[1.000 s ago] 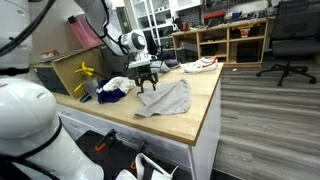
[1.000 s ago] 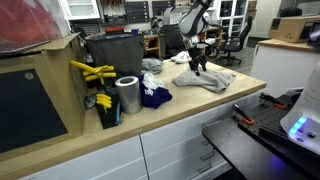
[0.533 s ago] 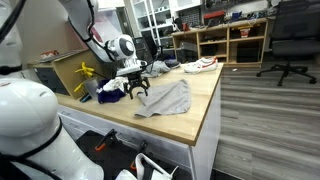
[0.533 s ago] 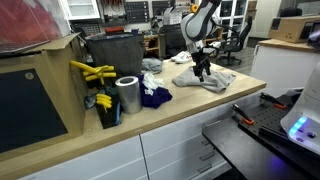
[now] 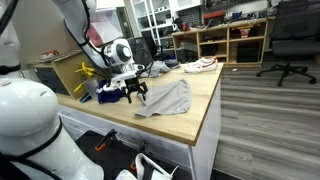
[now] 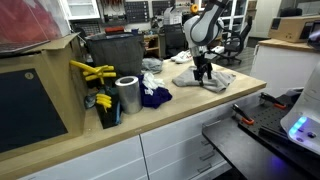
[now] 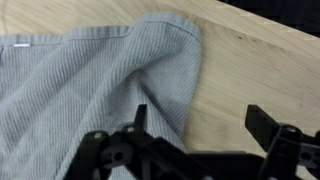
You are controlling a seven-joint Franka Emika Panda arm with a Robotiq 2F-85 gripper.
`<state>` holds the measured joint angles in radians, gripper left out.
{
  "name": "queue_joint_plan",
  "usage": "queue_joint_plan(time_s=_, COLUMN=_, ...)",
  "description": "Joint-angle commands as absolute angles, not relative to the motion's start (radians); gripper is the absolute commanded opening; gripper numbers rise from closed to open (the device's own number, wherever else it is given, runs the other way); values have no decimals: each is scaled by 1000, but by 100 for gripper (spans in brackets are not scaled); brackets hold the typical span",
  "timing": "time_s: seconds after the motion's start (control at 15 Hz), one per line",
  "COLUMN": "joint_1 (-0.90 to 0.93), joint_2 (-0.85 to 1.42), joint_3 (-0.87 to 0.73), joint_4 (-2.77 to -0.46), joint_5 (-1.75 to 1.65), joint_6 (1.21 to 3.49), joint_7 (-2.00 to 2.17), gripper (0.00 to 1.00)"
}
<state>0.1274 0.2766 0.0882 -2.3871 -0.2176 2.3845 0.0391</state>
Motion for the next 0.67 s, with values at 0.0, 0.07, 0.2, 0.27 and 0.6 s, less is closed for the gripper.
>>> queue_joint_plan(time_s=0.0, joint_1=144, joint_2=256, joint_3=64, joint_4=-2437, joint_5=-257, joint_6=2452, joint_7=112, gripper=100)
queue_joint_plan(time_s=0.07, joint_1=146, joint_2=258, joint_3=59, joint_4=-2442, joint_5=-269, joint_6=2464, joint_7=129, gripper=100)
queue_joint_plan(time_s=0.2, joint_1=147, joint_2=262, joint_3=49, joint_4=-2450, joint_5=-291, joint_6=2483, joint_7=158, gripper=100)
queue_joint_plan(time_s=0.27, joint_1=148, joint_2=264, joint_3=43, joint_4=-2454, joint_5=-303, joint_6=2490, joint_7=172, gripper=100)
queue_joint_plan(time_s=0.6, joint_1=152, joint_2=269, joint_3=28, joint_4=-2466, joint_5=-322, joint_6=2491, joint_7=211, gripper=61)
